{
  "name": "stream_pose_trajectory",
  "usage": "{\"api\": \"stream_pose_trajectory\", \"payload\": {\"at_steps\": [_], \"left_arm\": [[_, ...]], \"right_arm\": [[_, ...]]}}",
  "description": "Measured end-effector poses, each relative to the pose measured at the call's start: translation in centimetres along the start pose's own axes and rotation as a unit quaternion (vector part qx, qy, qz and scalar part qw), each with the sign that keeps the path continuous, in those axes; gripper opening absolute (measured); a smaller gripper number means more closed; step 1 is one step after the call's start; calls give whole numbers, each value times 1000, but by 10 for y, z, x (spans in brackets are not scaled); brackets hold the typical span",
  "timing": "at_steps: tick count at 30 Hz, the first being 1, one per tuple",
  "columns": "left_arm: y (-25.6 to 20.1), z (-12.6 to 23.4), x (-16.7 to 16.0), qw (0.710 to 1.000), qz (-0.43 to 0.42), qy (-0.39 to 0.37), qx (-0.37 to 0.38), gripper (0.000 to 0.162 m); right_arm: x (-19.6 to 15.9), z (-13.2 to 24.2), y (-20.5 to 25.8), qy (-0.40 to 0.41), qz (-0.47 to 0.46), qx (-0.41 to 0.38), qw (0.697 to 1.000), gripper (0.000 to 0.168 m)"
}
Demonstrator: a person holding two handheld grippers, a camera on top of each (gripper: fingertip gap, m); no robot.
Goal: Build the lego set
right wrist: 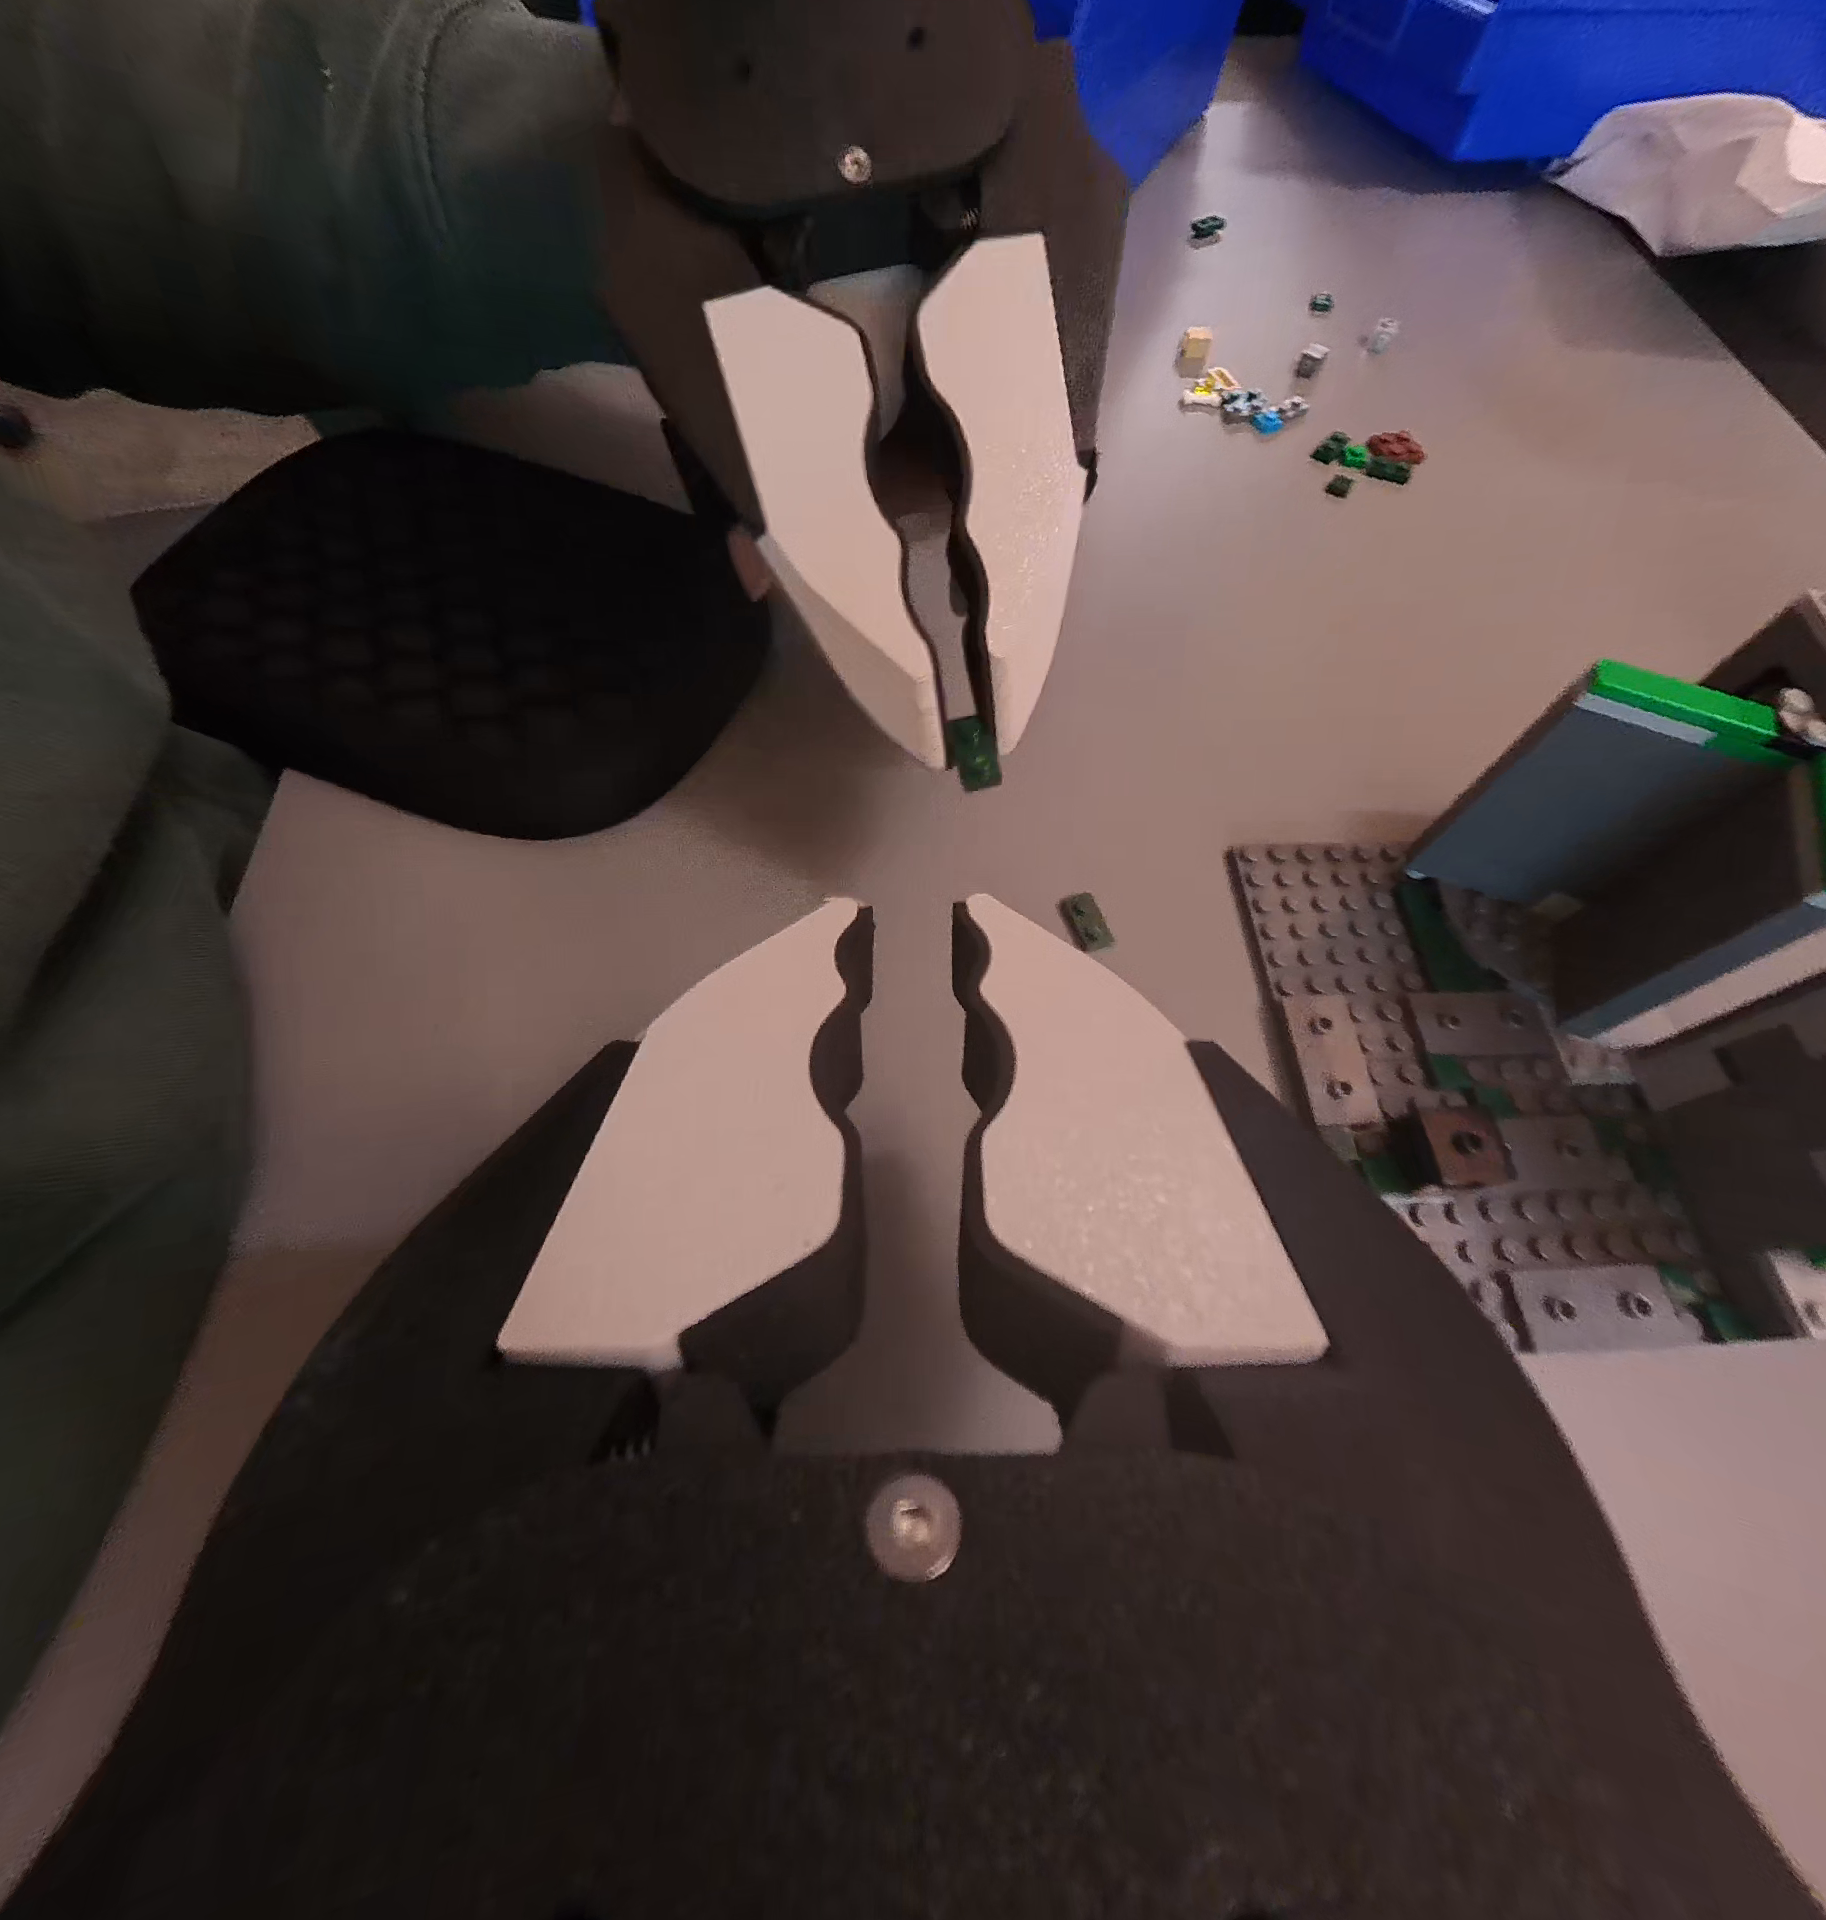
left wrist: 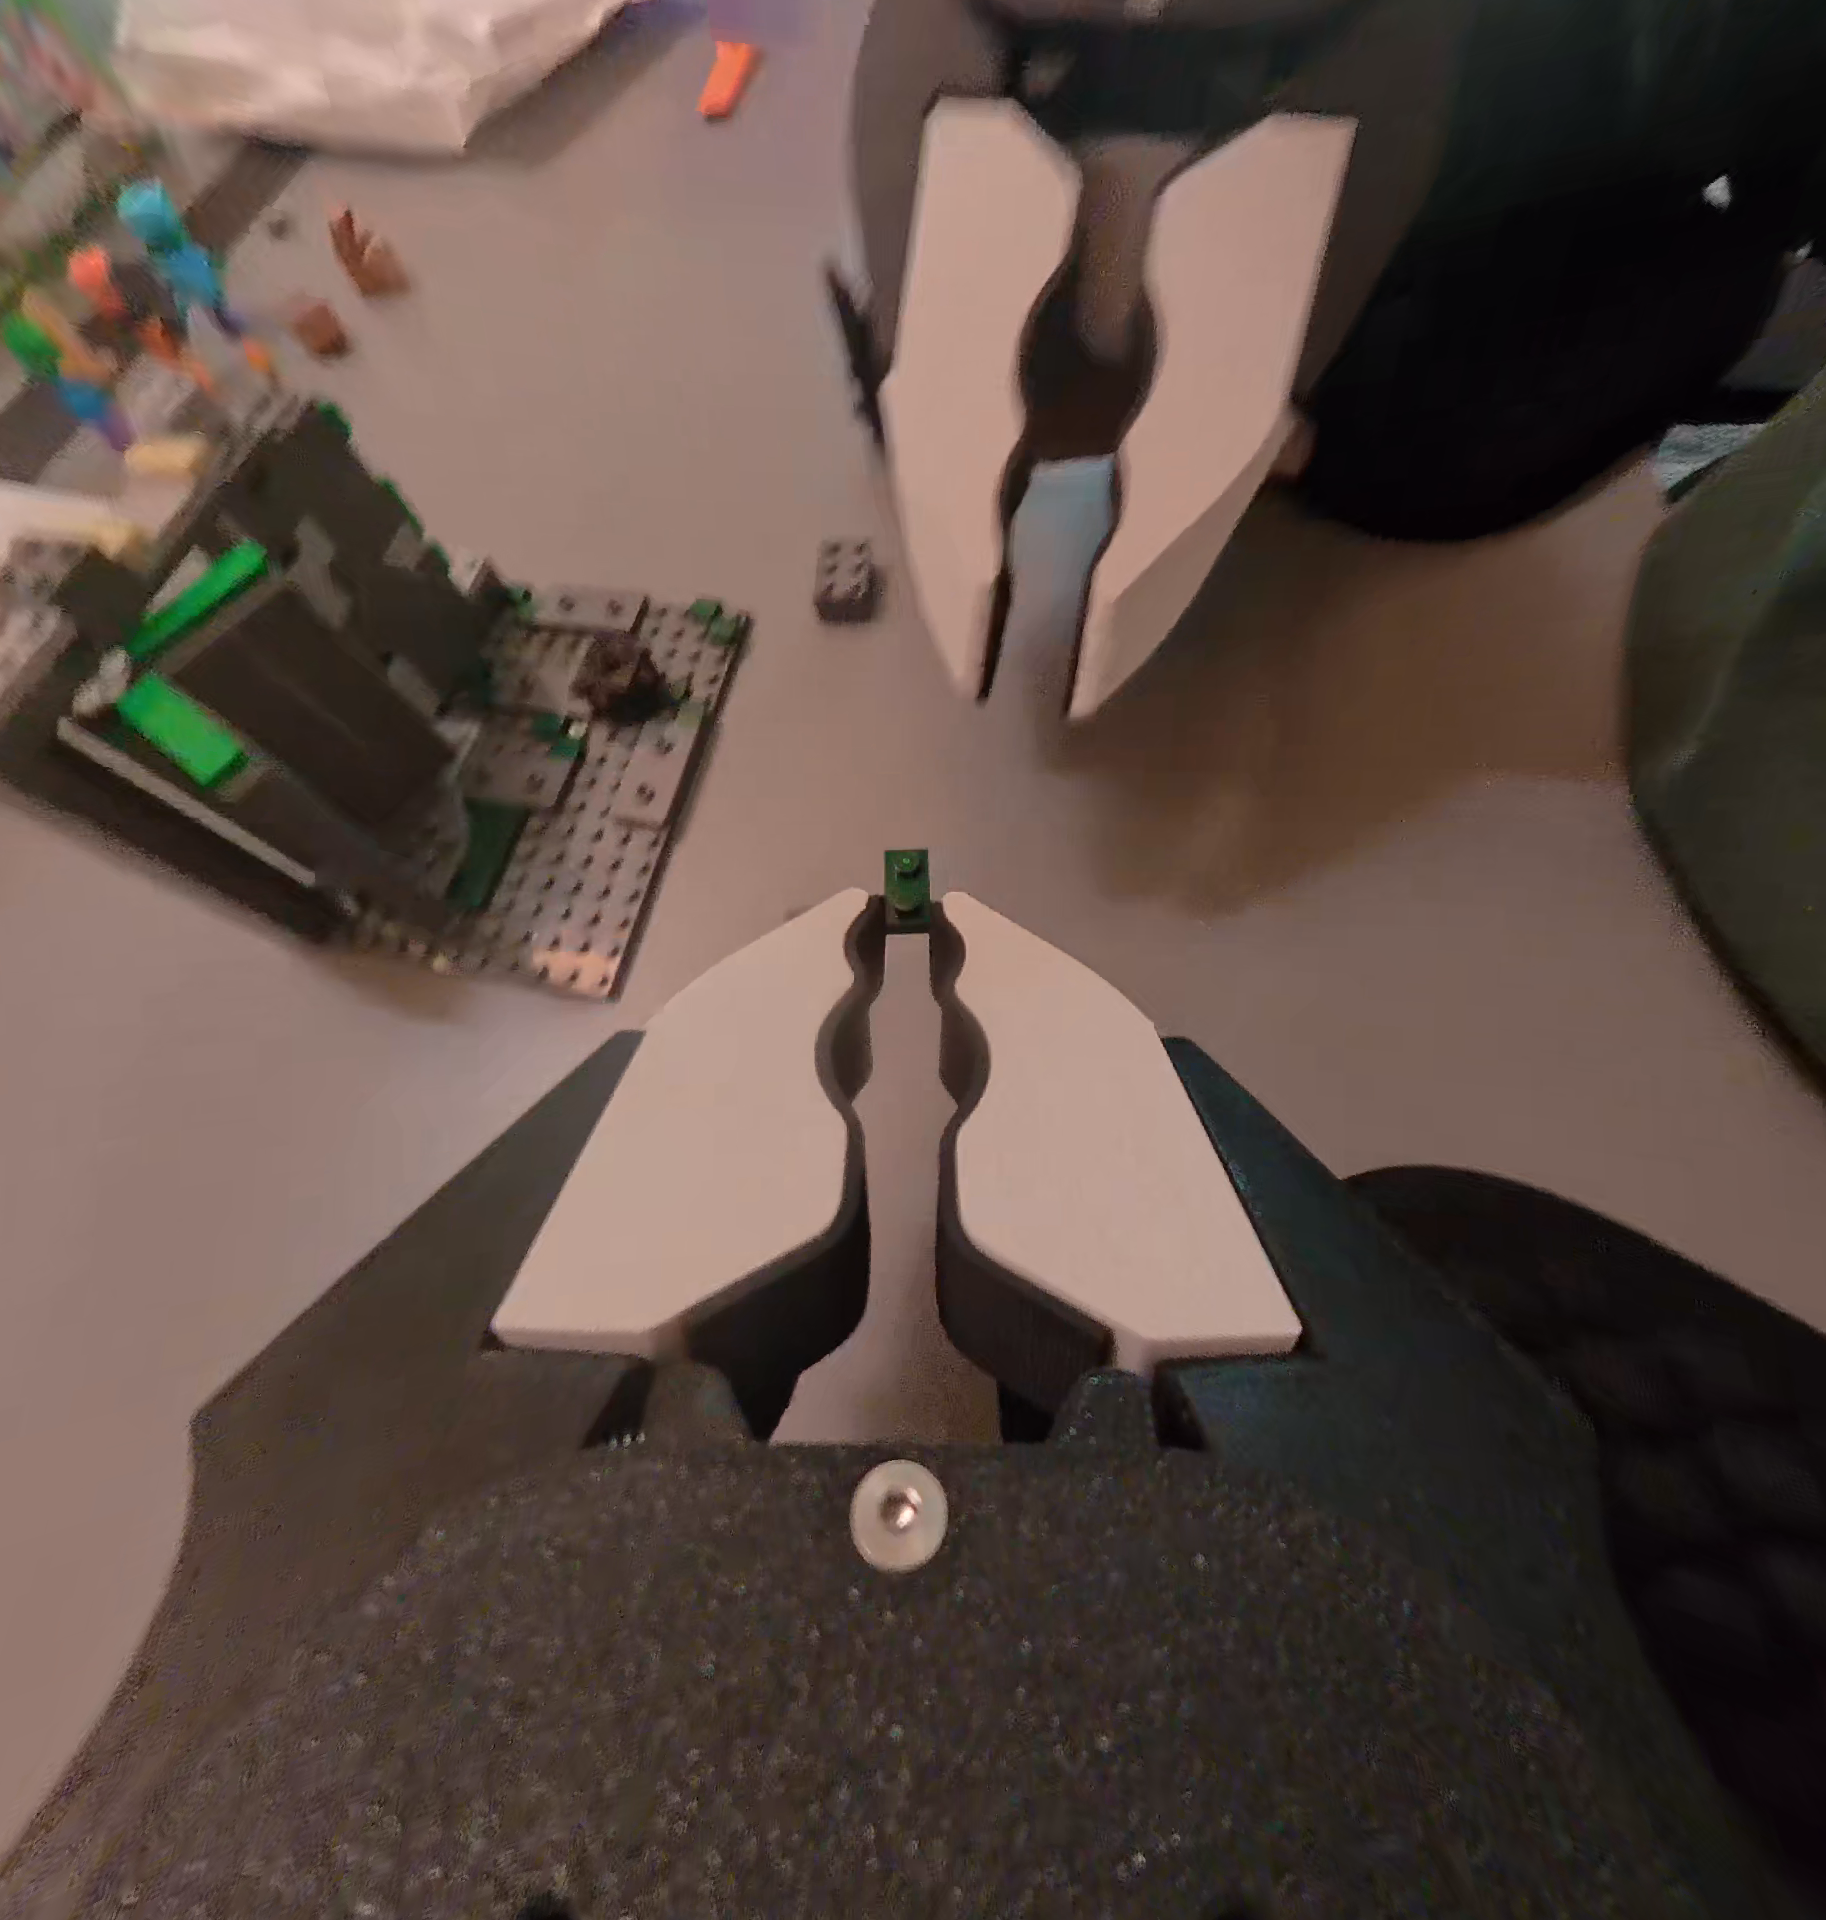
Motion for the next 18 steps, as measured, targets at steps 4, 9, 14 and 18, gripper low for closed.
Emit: {"api": "stream_pose_trajectory", "payload": {"at_steps": [4, 9, 14, 18], "left_arm": [[28, 0, -21, 998, 45, 44, 0, 8], [44, -4, -35, 992, 75, 97, -13, 8], [47, -9, -34, 989, 76, 123, -26, 8], [49, -12, -34, 984, 66, 164, -23, 8]], "right_arm": [[-3, 7, -8, -8, -15, -18, 1000, 14], [-4, 14, -13, -18, -24, -33, 999, 13], [-7, 12, -14, -15, -28, -32, 999, 13], [-6, 11, -13, -12, -23, -34, 999, 13]]}}
Point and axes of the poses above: each gripper's, where its closed fingertips meet, z back along the fingers, x out of its top, y = z × x across the jaws, the point moved 5 cm from there along z, back along the fingers, and after that the axes turned 8 degrees about z, right-handed, at the moved point
